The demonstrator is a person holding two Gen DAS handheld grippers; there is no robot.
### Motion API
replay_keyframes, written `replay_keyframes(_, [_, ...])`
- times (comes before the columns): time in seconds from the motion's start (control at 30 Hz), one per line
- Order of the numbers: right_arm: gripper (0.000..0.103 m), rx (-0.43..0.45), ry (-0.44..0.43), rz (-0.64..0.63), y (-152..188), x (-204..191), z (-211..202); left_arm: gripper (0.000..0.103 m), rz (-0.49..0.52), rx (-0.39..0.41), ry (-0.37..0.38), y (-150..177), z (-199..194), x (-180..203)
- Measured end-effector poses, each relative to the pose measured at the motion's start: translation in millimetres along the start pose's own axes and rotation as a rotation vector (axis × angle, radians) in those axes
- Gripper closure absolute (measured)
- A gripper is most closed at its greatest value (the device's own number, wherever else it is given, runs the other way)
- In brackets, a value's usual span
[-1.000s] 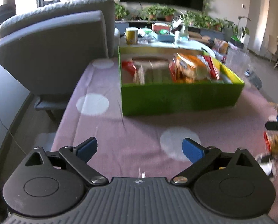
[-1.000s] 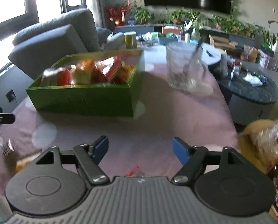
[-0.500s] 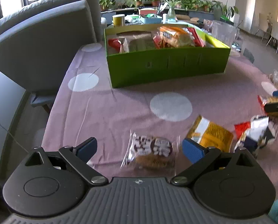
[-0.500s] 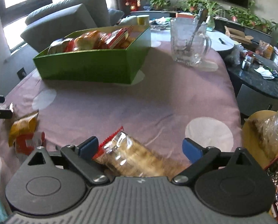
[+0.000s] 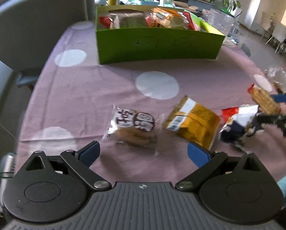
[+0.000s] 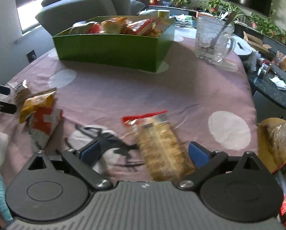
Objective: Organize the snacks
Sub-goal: 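Move the left gripper to the round pastry packet while the right approaches the biscuit packet, then grasp the biscuit packet with the right gripper while the left grasps the round pastry packet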
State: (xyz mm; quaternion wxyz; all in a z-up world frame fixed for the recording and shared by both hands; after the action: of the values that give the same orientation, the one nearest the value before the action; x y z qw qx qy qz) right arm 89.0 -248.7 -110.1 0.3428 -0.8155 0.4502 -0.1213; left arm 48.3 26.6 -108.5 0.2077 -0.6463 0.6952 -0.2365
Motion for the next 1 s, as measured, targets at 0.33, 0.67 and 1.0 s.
replay_keyframes(0.33, [0.02,0.015,0.012,0.022,-11,-15,5,0.005,-0.008,-0.01,0.008,-38,31,2])
replay_keyframes(0.67, [0.02,0.024,0.068,0.112,-17,-11,10,0.005,-0.005,0.066,-0.103,-39,2,0])
replay_keyframes(1.0, [0.021,0.013,0.155,0.137,-18,-2,13,0.005,-0.064,-0.082,-0.062,-18,15,0])
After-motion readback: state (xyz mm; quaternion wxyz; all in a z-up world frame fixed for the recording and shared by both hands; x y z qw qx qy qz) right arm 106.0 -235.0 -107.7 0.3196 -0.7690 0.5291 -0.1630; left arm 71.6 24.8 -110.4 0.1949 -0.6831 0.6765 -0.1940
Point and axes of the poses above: each gripper's, at about its wrist camera, not at the fingertips, and z roughly the way its jaws point, x to its right, y to its underside, the point moved 5 cm from there along z, roughly the way its jaws point, and after that the axes turned 6 degrees about -y, right-handed, at the moved point
